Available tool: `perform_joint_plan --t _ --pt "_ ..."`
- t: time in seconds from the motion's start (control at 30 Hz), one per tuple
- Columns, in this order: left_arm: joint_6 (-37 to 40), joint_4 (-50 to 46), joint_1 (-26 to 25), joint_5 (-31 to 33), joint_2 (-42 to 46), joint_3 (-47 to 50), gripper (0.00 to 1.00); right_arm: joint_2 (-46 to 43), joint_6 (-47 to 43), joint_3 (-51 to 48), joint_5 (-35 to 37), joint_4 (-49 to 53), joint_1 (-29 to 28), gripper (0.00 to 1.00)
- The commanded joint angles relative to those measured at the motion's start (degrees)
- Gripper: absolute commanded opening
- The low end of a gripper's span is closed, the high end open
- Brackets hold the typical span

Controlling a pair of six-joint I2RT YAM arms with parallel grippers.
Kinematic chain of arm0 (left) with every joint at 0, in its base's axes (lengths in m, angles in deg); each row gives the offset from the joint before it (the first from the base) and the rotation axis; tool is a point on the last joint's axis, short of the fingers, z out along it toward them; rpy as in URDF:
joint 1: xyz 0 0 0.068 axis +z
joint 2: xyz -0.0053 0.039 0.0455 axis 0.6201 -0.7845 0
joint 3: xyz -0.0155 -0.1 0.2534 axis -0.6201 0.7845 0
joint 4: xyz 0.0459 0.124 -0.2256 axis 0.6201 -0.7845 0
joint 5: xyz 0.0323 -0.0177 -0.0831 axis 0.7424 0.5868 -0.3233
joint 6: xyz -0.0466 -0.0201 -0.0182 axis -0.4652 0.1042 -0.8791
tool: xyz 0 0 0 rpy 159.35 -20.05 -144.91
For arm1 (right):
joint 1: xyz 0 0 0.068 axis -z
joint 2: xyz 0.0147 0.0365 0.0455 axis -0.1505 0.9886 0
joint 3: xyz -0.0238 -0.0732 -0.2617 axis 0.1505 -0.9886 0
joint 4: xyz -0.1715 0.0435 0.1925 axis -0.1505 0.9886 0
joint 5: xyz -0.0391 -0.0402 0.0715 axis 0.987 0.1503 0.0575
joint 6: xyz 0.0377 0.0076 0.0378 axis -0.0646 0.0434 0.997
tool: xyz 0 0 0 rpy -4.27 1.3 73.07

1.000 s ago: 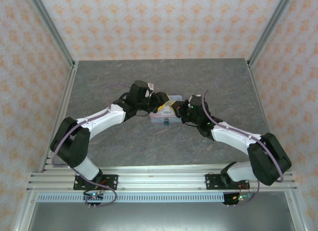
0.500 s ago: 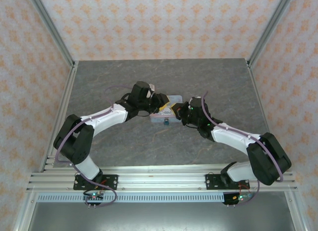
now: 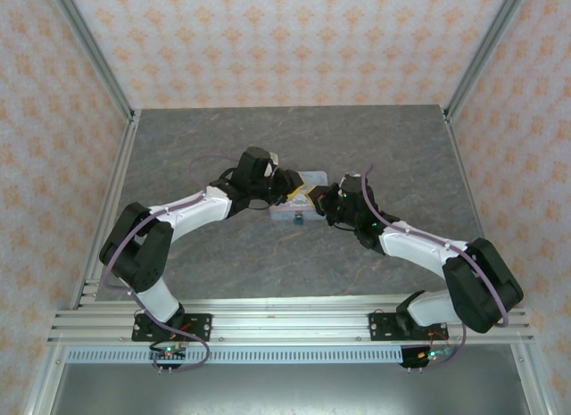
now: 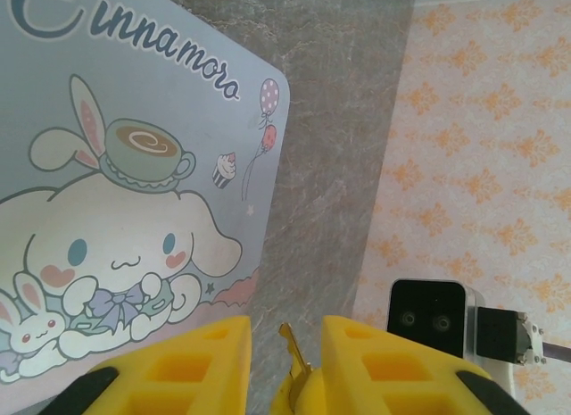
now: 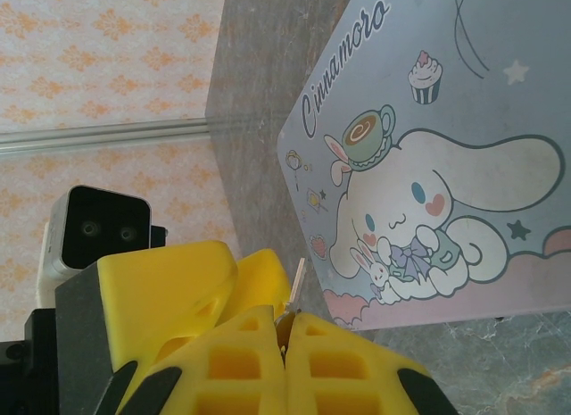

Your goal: Unlock the padlock with the key

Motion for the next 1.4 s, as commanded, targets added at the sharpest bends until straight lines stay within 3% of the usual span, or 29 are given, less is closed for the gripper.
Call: perform_joint_plan --t 0.0,0.5,0.87,1.17,1.37 --pt "-0.26 2.54 -0.33 0.82 -0.68 -1.76 0.21 -0.91 0.03 -0.42 -0.15 -2.26 -0.39 0.00" --pt "-0.17 3.13 -1.08 0.71 -0.96 -2.17 0.00 -0.69 0.51 -0.60 0.42 -2.96 -0.39 0.00" --pt "-0.23 4.19 -1.22 1.96 -0.16 -0.82 0.00 -1.51 0.82 -1.28 2.15 -2.96 -0.27 0.00" --pt "-0.35 2.97 -1.30 3.45 1.40 0.18 0.29 -1.57 0.82 -1.34 2.91 -3.14 0.73 0.00" --pt "-1.04 3.94 -1.86 3.71 1.68 0.32 0.30 -1.59 0.88 -1.14 2.79 -2.90 1.38 0.00"
